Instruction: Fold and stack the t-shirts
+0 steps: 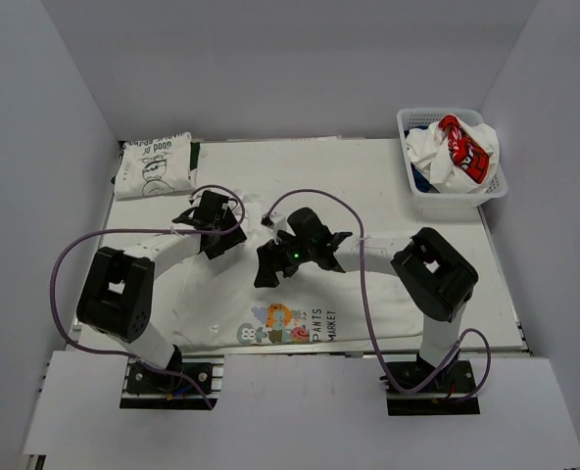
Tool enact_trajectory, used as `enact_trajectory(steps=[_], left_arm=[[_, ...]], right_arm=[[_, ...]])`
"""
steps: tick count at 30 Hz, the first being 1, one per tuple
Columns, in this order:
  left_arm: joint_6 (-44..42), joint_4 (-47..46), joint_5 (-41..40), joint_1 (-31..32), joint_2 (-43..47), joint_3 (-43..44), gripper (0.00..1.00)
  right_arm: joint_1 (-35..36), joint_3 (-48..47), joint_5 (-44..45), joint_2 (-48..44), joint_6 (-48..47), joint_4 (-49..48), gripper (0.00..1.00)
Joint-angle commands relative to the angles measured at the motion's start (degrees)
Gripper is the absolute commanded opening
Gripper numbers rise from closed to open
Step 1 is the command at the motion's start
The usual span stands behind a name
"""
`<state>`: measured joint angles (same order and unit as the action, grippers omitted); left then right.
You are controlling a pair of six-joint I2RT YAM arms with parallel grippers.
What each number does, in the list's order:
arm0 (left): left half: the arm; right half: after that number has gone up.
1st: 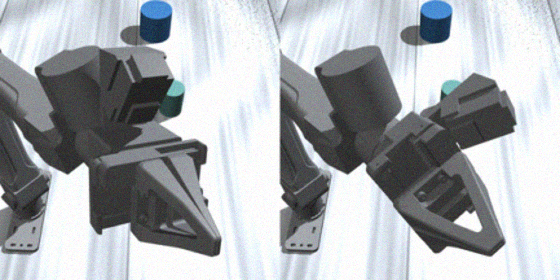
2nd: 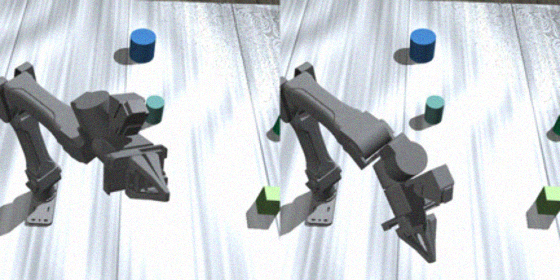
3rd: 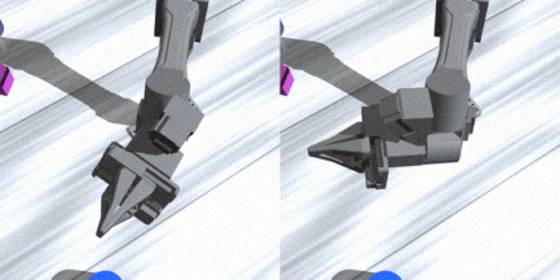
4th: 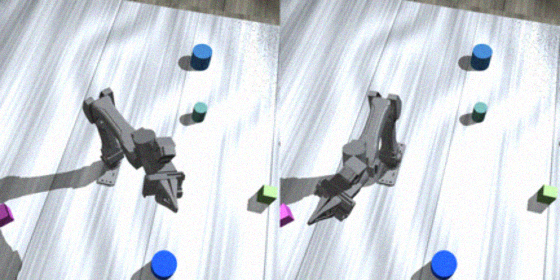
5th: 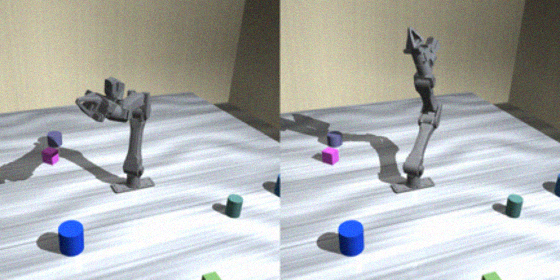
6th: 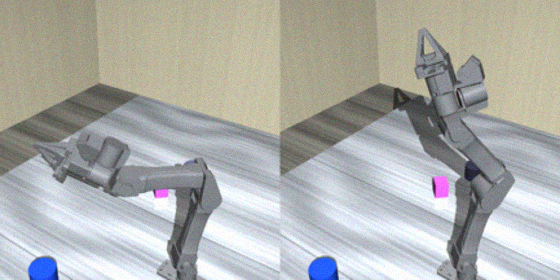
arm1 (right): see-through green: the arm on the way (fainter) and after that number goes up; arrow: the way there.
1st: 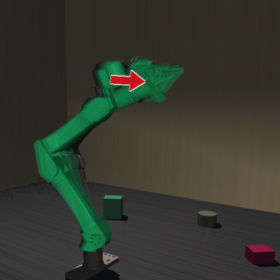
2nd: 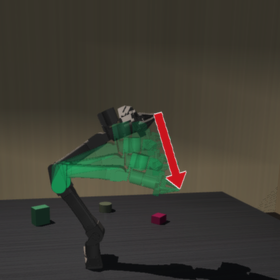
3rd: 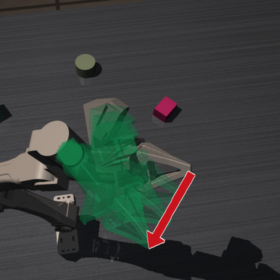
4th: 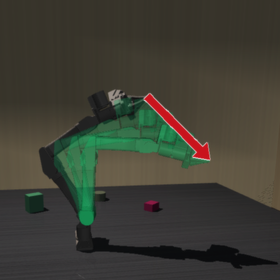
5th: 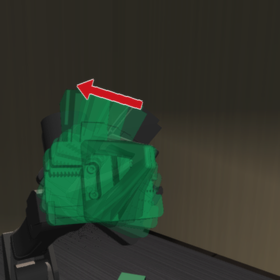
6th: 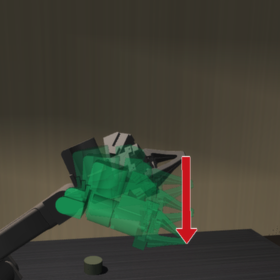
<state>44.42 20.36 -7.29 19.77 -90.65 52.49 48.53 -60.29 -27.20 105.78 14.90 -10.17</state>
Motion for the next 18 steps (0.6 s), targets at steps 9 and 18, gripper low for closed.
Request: enact_trajectory(steps=[9,18], left_arm=[[1.37,-6.64,0.26,-0.17,-3.74,-1.51,0.58],[1.37,-6.13,-0.97,-0.17,-6.56,1.64,0.00]], right_arm=[[0.95,0.61,-0.66,-0.92,0.31,-2.04,0.90],[0.95,2.37,-1.10,-0.31,1.27,-1.78,0.90]])
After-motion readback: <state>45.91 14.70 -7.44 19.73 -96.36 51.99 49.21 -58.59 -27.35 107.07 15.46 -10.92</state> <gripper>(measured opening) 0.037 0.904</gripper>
